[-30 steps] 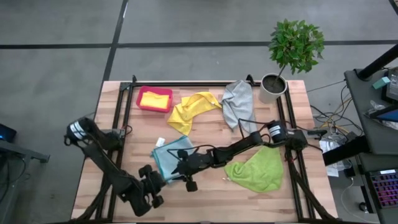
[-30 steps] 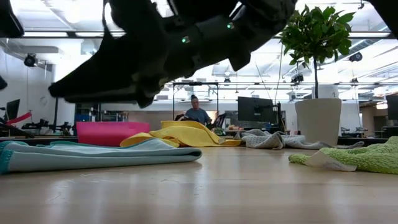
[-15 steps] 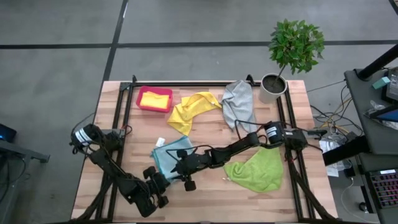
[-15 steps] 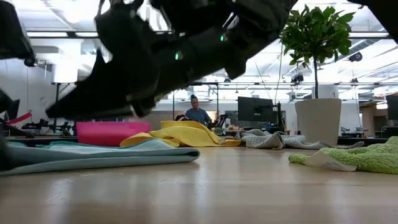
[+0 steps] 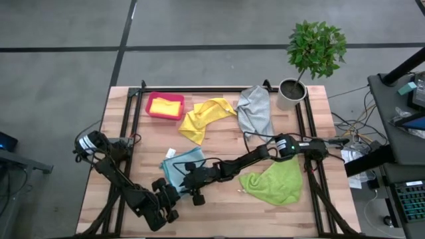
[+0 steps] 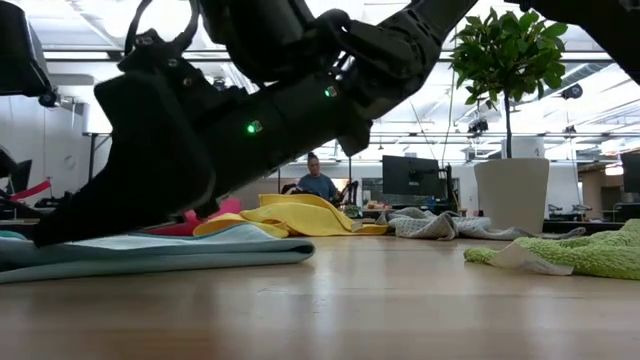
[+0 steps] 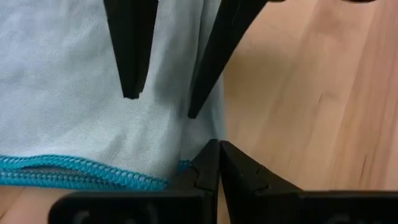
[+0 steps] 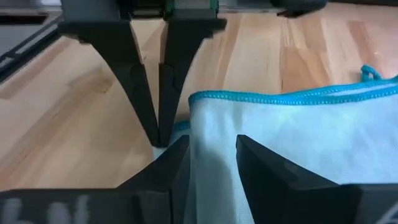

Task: Fold microfiber towels
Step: Fold the light blue microfiber cloth

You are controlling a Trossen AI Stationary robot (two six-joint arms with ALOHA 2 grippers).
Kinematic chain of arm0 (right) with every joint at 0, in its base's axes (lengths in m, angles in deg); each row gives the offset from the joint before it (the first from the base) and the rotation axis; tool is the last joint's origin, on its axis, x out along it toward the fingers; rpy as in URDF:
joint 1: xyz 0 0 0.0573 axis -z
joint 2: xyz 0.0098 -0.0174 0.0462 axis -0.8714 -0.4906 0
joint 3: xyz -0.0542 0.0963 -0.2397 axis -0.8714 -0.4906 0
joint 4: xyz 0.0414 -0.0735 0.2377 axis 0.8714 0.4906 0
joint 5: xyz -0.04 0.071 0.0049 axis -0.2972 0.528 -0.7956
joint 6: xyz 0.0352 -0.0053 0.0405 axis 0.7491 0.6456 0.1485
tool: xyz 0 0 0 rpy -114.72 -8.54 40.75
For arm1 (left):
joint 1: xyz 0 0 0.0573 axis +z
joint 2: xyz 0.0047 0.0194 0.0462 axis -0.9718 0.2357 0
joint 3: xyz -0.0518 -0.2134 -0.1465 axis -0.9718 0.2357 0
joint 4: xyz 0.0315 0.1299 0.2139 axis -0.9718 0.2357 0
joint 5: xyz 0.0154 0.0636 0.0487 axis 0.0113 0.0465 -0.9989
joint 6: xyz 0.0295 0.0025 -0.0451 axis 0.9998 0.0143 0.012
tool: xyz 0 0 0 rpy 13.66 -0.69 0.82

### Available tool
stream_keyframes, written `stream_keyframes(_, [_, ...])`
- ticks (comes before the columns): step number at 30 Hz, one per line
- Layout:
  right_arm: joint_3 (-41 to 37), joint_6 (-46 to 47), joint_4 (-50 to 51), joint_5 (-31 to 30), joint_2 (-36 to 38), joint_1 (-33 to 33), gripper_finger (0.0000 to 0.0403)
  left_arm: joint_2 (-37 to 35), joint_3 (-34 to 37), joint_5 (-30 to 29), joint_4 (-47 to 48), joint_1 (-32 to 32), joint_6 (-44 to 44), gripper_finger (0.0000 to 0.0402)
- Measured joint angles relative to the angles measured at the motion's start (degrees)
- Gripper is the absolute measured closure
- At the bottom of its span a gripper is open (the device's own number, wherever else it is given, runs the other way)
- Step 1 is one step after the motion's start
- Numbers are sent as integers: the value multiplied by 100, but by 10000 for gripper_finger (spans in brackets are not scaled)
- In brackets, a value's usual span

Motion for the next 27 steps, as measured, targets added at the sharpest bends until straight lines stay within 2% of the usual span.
stream_keyframes(10, [-10,-216,225,0,-31,-11,311,-98,13,129,178,-2,-2,401])
stream_keyframes(19, [75,-392,449,-1,-30,-13,388,-103,15,164,192,-2,-2,401])
stream_keyframes(27, [358,-666,1167,-1,49,-42,394,-173,22,259,318,-2,-6,401])
